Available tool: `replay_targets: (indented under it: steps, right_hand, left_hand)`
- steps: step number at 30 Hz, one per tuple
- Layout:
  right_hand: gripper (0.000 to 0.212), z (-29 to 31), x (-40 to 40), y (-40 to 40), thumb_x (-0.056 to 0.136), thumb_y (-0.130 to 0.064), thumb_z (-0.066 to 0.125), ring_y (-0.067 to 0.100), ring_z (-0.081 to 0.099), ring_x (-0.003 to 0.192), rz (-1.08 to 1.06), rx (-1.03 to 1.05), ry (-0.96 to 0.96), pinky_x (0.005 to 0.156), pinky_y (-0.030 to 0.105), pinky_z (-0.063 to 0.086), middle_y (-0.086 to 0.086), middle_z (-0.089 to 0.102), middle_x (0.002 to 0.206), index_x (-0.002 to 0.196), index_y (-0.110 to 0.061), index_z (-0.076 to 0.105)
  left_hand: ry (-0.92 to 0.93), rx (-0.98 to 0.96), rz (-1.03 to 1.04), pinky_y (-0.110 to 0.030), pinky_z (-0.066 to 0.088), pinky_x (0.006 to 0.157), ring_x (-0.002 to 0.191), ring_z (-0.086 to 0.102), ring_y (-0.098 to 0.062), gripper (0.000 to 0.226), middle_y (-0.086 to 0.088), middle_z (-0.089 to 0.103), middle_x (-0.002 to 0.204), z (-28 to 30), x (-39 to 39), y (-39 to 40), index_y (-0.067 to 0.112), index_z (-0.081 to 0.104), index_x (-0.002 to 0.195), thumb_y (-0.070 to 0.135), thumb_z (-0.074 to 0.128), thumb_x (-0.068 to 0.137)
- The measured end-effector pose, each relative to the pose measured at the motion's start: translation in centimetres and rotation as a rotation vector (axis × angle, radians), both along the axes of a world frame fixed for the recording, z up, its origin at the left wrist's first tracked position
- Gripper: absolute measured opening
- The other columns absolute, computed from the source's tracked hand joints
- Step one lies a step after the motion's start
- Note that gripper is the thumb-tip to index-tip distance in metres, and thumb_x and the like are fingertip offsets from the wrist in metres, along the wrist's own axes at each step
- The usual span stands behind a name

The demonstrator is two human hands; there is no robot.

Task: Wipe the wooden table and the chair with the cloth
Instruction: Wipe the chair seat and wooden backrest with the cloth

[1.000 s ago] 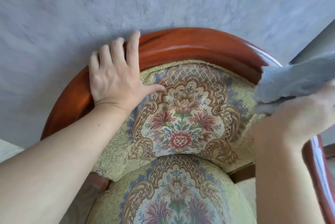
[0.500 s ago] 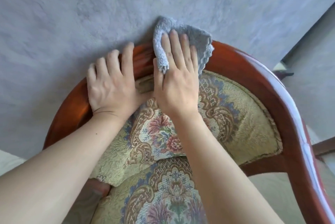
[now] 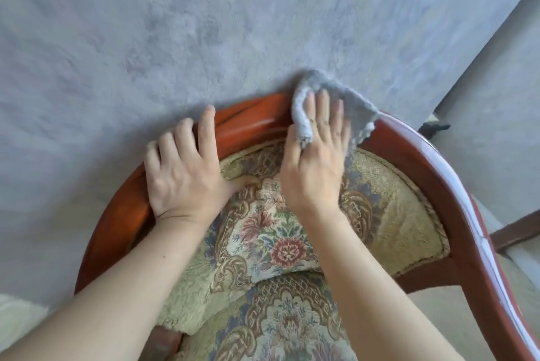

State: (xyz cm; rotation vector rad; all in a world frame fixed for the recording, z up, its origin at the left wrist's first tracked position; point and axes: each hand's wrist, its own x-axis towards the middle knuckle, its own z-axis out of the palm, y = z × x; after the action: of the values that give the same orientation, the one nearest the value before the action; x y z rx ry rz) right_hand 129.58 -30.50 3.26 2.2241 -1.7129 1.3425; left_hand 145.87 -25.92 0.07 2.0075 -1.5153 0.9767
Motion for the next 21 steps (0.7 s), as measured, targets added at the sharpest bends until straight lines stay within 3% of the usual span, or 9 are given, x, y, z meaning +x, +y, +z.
replay_targets:
  steps: [2,3,4,6,8,10,13,16,21]
  right_hand:
    - [0.057,0.0,3.1,1.3,0.100,-0.030,0.029,0.026,0.010,0.154,0.214,-0.019,0.072,0.126,0.040,0.002,0.007,0.027,0.163,0.154,-0.012,0.033]
    - [0.057,0.0,3.8,1.8,0.099,-0.029,0.030,0.025,0.010,0.154,0.278,-0.010,0.093,0.126,0.038,0.002,0.006,0.028,0.163,0.154,-0.012,0.035]
    - [0.057,0.0,3.7,2.0,0.099,-0.029,0.031,0.024,0.010,0.154,0.310,0.000,0.120,0.125,0.037,0.001,0.005,0.028,0.163,0.154,-0.013,0.034]
    - [0.057,0.4,2.4,1.8,0.100,-0.029,0.032,0.024,0.011,0.154,0.342,-0.002,0.230,0.125,0.035,0.001,0.004,0.026,0.164,0.155,-0.014,0.031]
    - [0.058,0.8,0.3,1.3,0.100,-0.028,0.033,0.023,0.010,0.154,0.370,-0.012,0.374,0.126,0.036,0.003,0.004,0.022,0.165,0.157,-0.015,0.026]
    - [0.058,1.2,-1.4,1.3,0.102,-0.030,0.031,0.019,0.006,0.154,0.364,0.016,0.447,0.126,0.037,0.005,0.000,0.017,0.166,0.158,-0.018,0.022]
    - [0.055,2.0,-2.6,1.6,0.105,-0.036,0.023,0.010,-0.002,0.152,0.302,0.116,0.381,0.126,0.035,0.003,-0.005,0.012,0.166,0.159,-0.022,0.019]
    - [0.052,3.0,-1.7,1.5,0.107,-0.034,0.024,0.011,-0.003,0.153,0.282,0.184,0.247,0.126,0.036,0.000,-0.005,0.011,0.167,0.158,-0.023,0.020]
    - [0.050,2.4,3.4,3.5,0.106,-0.026,0.031,0.024,0.001,0.154,0.356,0.187,0.144,0.124,0.039,-0.005,0.002,0.017,0.166,0.156,-0.019,0.029]
  left_hand:
    - [-0.096,-0.078,0.050,-0.044,0.045,0.075,0.081,0.057,-0.032,0.057,-0.013,0.063,0.110,0.4,-0.3,-0.1,0.013,0.052,0.141,0.052,0.055,0.099]
    - [-0.109,-0.110,0.073,-0.043,0.047,0.074,0.080,0.057,-0.031,0.041,-0.010,0.064,0.107,0.4,-0.5,-0.1,0.015,0.054,0.140,0.033,0.051,0.104]
    - [-0.092,-0.125,0.072,-0.043,0.048,0.074,0.080,0.058,-0.031,0.039,-0.010,0.064,0.106,0.6,-0.7,-0.1,0.016,0.054,0.141,0.028,0.047,0.105]
    - [-0.018,-0.069,0.046,-0.044,0.043,0.076,0.082,0.057,-0.032,0.057,-0.011,0.063,0.110,1.1,-0.6,0.4,0.014,0.050,0.144,0.052,0.045,0.102]
    - [0.038,0.053,0.041,-0.044,0.040,0.080,0.089,0.057,-0.032,0.101,-0.012,0.061,0.118,1.5,-0.6,0.9,0.012,0.043,0.149,0.086,0.048,0.081]
    - [0.091,0.152,0.029,-0.044,0.040,0.083,0.096,0.057,-0.032,0.127,-0.012,0.059,0.124,2.3,-0.8,1.6,0.011,0.036,0.153,0.095,0.057,0.060]
    - [0.185,0.214,-0.026,-0.044,0.042,0.091,0.113,0.055,-0.030,0.133,-0.010,0.054,0.137,3.3,-0.9,2.4,0.009,0.028,0.157,0.083,0.072,0.056]
    - [0.285,0.198,-0.086,-0.045,0.042,0.104,0.133,0.049,-0.030,0.121,-0.011,0.048,0.150,3.0,0.4,4.7,0.007,0.031,0.155,0.075,0.075,0.065]
    - [0.472,0.248,0.050,-0.045,0.050,0.094,0.123,0.059,-0.034,0.122,-0.014,0.055,0.143,0.6,3.0,10.2,0.007,0.029,0.155,0.080,0.069,0.065]
